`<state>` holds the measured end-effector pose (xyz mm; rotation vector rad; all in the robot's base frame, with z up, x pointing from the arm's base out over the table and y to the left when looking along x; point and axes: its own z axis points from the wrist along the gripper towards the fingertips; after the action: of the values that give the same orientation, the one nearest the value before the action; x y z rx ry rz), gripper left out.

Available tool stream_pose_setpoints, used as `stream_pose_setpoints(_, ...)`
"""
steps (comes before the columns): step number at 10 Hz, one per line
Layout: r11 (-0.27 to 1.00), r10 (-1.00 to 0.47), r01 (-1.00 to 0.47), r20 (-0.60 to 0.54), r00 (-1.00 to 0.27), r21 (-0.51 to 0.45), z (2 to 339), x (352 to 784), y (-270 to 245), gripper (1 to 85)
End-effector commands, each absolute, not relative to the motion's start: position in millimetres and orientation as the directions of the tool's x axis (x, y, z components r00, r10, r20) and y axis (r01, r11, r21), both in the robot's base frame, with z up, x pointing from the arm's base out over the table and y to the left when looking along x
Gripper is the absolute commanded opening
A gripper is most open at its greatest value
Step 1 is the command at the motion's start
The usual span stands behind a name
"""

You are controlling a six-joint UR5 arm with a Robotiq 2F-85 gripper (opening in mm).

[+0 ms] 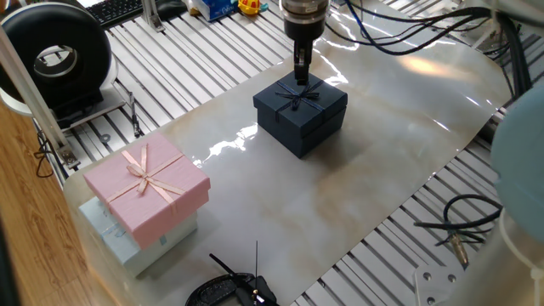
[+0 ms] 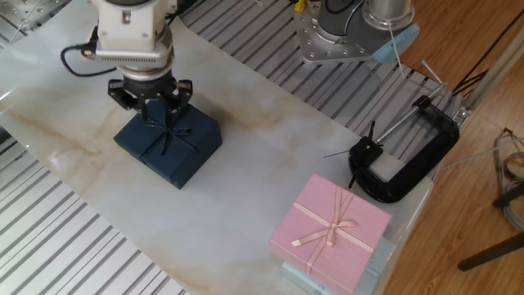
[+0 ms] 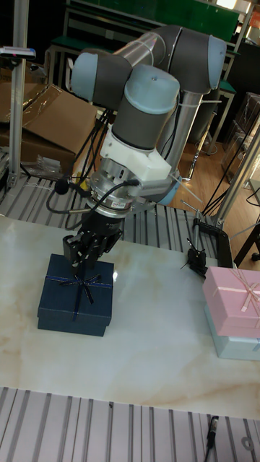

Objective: Open a box

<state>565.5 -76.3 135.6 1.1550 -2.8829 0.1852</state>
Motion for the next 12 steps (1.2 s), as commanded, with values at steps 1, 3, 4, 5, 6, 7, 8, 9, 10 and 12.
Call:
stream_pose_setpoints(1, 0.73, -0.678, -0.681, 0.061, -0.732, -0.061, 130, 565, -66, 41.7)
stream_pose_setpoints(3, 0.701, -0.71, -0.711, 0.042, -0.703, -0.063, 130, 571, -67, 41.3)
stream_pose_setpoints(4, 0.661, -0.745, -0.745, 0.045, -0.666, -0.084, 127, 586, -80, 40.3)
stream_pose_setpoints(5, 0.635, -0.767, -0.767, 0.049, -0.64, -0.093, 120, 599, -89, 40.3)
stream_pose_setpoints(6, 0.633, -0.769, -0.769, 0.039, -0.638, -0.087, 118, 601, -86, 40.3)
stream_pose_setpoints(7, 0.641, -0.765, -0.764, 0.019, -0.644, -0.077, 117, 602, -81, 40.3)
stream_pose_setpoints(8, 0.653, -0.757, -0.756, -0.01, -0.653, -0.037, 117, 599, -68, 40.3)
stream_pose_setpoints(9, 0.656, -0.755, -0.755, -0.008, -0.656, -0.031, 117, 597, -68, 39.7)
stream_pose_setpoints(10, 0.648, -0.761, -0.761, -0.001, -0.649, -0.036, 117, 597, -70, 38.7)
stream_pose_setpoints(12, 0.634, -0.774, -0.773, -0.016, -0.633, -0.021, 115, 582, -74, 38.3)
